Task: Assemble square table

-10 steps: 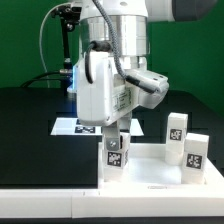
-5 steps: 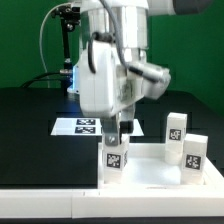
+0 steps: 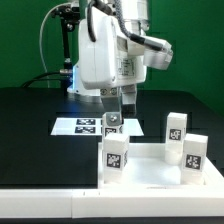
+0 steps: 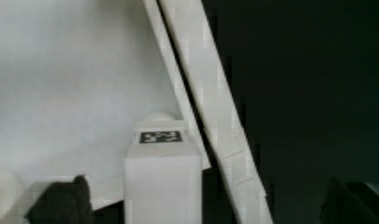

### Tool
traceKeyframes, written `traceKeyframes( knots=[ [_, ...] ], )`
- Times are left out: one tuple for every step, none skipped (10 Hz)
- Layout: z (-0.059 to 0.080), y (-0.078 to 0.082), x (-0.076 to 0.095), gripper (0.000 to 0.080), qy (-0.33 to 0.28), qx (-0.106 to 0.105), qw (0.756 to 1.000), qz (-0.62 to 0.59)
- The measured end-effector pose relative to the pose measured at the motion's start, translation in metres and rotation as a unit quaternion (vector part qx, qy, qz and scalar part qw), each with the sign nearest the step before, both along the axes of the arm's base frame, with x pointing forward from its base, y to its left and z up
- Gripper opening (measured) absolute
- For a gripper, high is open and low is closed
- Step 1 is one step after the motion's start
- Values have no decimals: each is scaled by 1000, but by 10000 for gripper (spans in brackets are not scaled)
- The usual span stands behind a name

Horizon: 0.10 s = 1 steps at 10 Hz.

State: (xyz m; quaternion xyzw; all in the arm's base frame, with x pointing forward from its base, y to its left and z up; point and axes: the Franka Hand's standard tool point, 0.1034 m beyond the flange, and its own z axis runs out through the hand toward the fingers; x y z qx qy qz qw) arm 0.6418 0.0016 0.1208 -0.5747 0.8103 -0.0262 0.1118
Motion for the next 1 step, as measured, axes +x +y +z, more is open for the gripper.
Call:
traceKeyframes(
  knots=[
    [-1, 0, 0, 649, 0, 0, 1000, 0]
  ],
)
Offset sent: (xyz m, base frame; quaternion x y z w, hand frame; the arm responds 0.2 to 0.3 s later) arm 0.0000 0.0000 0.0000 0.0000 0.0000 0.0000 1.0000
